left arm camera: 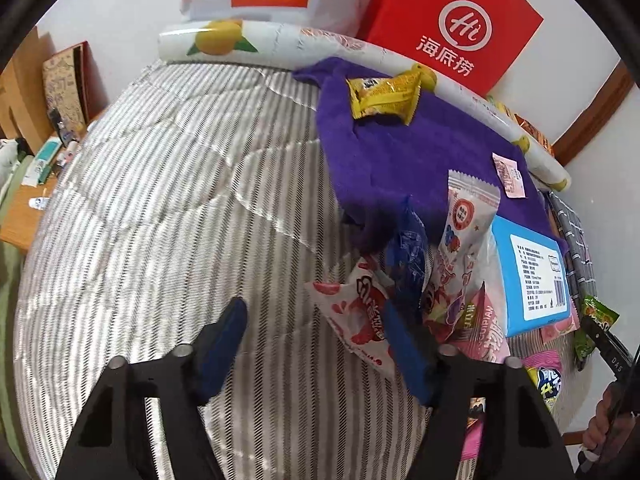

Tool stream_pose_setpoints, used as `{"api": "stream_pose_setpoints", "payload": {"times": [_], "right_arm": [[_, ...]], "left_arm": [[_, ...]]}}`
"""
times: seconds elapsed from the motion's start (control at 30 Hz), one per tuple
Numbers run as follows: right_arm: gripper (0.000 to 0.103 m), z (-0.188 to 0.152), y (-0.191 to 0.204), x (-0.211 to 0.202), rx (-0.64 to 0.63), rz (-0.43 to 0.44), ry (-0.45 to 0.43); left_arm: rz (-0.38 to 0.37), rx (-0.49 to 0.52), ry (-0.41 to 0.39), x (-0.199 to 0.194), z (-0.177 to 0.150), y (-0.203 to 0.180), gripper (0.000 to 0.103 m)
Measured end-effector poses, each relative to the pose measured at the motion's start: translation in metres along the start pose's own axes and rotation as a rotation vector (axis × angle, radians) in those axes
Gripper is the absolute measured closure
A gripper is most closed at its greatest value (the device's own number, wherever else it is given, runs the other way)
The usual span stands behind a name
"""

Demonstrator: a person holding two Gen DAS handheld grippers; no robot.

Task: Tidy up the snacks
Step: 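Grasp the green snack bag with the right tool while the left tool reaches the pink-white candy bag, then lift the green bag with the right tool while the left tool grasps the pink-white candy bag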

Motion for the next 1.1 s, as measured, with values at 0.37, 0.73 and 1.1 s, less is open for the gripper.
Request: {"api": "stream_pose_setpoints", "payload": {"times": [0.37, 0.73, 1.1], "right_arm": [[0.061, -0.001, 0.006, -0.009, -0.004, -0.019, 0.0], [0.061, -0.005, 0.03, -0.027, -0.028, -0.001, -0.029], [0.062, -0.007, 0.049, -0.025, -0.056, 0.032, -0.032]], "left_arm": [[-0.076, 0.011, 0.004, -0.002, -0.01, -0.005, 0.086], [-0.025, -0.006, 0.002, -0.031, -0.024, 0.038, 0.087], [0.008, -0.053, -0.023, -0.039, -0.024, 0.059, 0.04]]}}
Point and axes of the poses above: each gripper's, at about its wrist camera, not at the fingertips, and x roughly the way its jaws point, y to its left, z to its top, the point moved 7 cm from there along x, roughly the way its jaws point, and after that the axes turned 10 degrees about -x, right-handed, at the moved point
